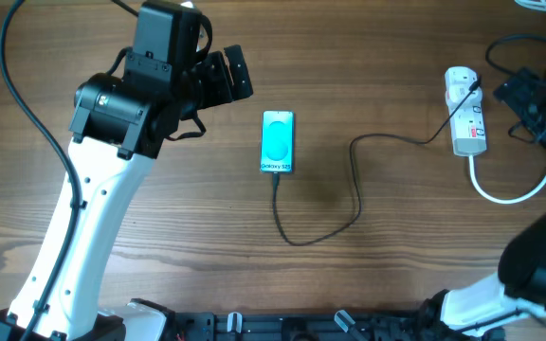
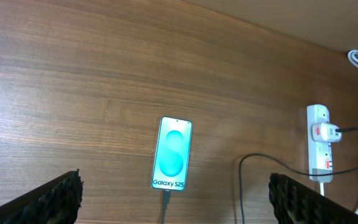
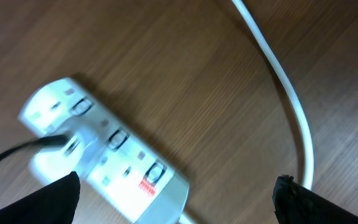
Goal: Plug charger to phone and switch on socket
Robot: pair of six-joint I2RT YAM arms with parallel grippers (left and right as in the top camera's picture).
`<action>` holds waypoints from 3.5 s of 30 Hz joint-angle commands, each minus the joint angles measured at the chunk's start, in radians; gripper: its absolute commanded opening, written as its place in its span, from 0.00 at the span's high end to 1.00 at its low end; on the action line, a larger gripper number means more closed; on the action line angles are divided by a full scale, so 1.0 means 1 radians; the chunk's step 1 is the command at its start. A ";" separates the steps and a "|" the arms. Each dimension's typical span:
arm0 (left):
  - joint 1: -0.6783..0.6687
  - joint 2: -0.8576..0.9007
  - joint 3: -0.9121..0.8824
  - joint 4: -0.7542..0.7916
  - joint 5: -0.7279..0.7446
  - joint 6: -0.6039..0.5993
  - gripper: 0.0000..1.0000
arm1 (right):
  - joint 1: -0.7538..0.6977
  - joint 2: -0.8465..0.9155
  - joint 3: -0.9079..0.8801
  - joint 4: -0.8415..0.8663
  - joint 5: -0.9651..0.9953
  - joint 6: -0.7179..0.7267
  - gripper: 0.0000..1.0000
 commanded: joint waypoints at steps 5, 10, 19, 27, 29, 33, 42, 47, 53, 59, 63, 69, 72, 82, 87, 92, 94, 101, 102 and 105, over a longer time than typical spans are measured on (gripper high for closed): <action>0.003 -0.001 -0.006 0.003 -0.016 -0.016 0.00 | -0.046 0.217 0.014 0.166 0.007 -0.079 0.00; 0.003 -0.001 -0.006 0.003 -0.017 -0.015 0.00 | -0.046 0.306 0.014 0.215 -0.079 -0.099 0.00; 0.003 -0.001 -0.006 0.003 -0.016 -0.016 0.00 | -0.046 0.321 0.013 0.222 -0.219 -0.122 0.00; 0.003 -0.001 -0.006 0.003 -0.017 -0.016 0.00 | -0.046 0.321 0.013 0.178 -0.222 -0.122 0.00; 0.003 -0.001 -0.006 0.003 -0.017 -0.016 0.00 | -0.045 0.321 0.013 0.175 -0.243 -0.123 0.00; 0.003 -0.001 -0.006 0.003 -0.017 -0.016 0.00 | -0.045 0.321 0.013 0.166 -0.266 -0.127 0.00; 0.003 -0.001 -0.006 0.003 -0.017 -0.016 0.00 | -0.044 0.323 0.012 0.154 -0.277 -0.148 0.00; 0.003 -0.001 -0.006 0.003 -0.017 -0.015 0.00 | -0.041 0.353 0.012 0.152 -0.323 -0.169 0.00; 0.003 -0.001 -0.006 0.003 -0.017 -0.015 0.00 | -0.031 0.370 0.012 0.142 -0.325 -0.174 0.00; 0.003 -0.001 -0.006 0.003 -0.017 -0.016 0.00 | -0.032 0.344 0.012 0.109 -0.367 -0.159 0.00; 0.003 -0.001 -0.006 0.003 -0.017 -0.015 0.00 | -0.033 0.266 0.012 0.034 -0.264 -0.068 0.00; 0.003 -0.001 -0.006 0.003 -0.016 -0.016 0.00 | -0.032 0.052 0.012 -0.133 -0.167 -0.010 0.00; 0.003 -0.001 -0.006 0.003 -0.017 -0.016 0.00 | -0.031 -0.066 0.005 -0.212 -0.167 -0.011 0.00; 0.003 -0.001 -0.006 0.003 -0.017 -0.016 0.00 | 0.125 -0.555 -0.264 -0.168 -0.182 -0.043 0.00; 0.003 -0.001 -0.006 0.003 -0.017 -0.016 0.00 | 0.306 -0.791 -0.396 -0.170 -0.179 -0.040 0.00; 0.003 -0.001 -0.006 0.003 -0.017 -0.016 0.00 | 0.446 -0.999 -0.474 -0.208 -0.214 -0.008 0.00; 0.003 -0.001 -0.006 0.003 -0.017 -0.016 0.00 | 0.452 -1.030 -0.475 -0.269 -0.266 -0.008 0.00; 0.003 -0.001 -0.006 0.003 -0.017 -0.016 0.00 | 0.452 -1.015 -0.475 -0.330 -0.291 -0.007 0.00; 0.003 -0.001 -0.006 0.003 -0.017 -0.016 0.00 | 0.452 -1.009 -0.475 -0.334 -0.291 -0.016 0.00; 0.003 -0.001 -0.006 0.003 -0.017 -0.016 0.00 | 0.452 -0.989 -0.475 -0.362 -0.292 -0.014 0.00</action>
